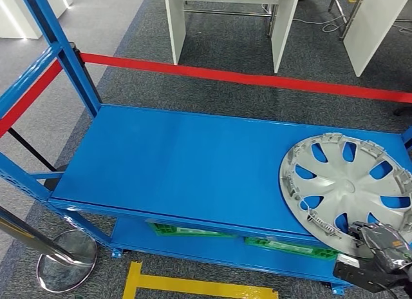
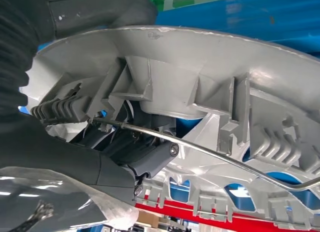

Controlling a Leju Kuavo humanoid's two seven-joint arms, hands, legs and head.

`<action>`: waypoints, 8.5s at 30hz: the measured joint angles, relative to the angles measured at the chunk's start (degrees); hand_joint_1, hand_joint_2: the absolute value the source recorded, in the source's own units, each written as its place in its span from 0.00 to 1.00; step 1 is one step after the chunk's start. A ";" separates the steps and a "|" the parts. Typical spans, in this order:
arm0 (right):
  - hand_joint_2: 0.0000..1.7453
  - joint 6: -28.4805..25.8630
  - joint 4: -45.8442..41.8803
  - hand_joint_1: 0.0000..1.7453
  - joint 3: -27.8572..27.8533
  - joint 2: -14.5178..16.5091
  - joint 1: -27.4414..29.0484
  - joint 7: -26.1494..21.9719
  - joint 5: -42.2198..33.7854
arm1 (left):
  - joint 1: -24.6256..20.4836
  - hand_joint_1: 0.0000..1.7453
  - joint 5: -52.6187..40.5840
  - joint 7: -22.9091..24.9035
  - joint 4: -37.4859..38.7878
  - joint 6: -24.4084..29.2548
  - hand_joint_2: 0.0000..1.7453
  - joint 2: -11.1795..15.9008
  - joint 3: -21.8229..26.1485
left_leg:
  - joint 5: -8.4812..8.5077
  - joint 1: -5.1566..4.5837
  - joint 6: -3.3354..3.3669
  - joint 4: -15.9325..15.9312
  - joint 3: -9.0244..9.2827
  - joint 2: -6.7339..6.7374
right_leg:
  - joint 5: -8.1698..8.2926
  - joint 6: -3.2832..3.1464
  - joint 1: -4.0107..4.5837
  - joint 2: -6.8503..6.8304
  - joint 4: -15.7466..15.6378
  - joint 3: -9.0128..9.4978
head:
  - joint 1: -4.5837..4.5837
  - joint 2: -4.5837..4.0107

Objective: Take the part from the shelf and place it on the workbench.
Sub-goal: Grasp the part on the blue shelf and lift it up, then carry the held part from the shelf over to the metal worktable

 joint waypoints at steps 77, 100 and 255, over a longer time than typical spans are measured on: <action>1.00 -40.24 -20.58 1.00 -2.10 12.78 1.35 -1.43 46.06 | -0.38 0.00 -4.20 0.20 0.42 2.80 0.00 -1.09 0.07 | 0.00 -0.05 0.01 -0.02 -0.04 0.00 | -0.03 0.02 -0.05 0.01 0.01 -0.04 | -0.01 0.00; 1.00 -40.24 -35.56 1.00 -12.29 22.20 -4.00 -14.03 46.07 | 0.17 0.00 -9.88 -2.61 0.44 2.98 0.00 -0.29 -2.51 | 0.00 -0.05 0.01 -0.02 -0.07 0.00 | -0.04 0.01 -0.06 0.00 0.01 -0.05 | -0.01 0.00; 1.00 -40.69 -29.88 1.00 -8.05 31.00 2.42 -22.05 26.04 | -0.39 0.00 -16.81 -2.71 1.51 5.99 1.00 0.69 -4.01 | -2.88 0.85 -2.88 6.70 -2.17 1.66 | 2.93 -1.29 -0.56 -4.53 -0.26 -2.55 | -0.61 0.00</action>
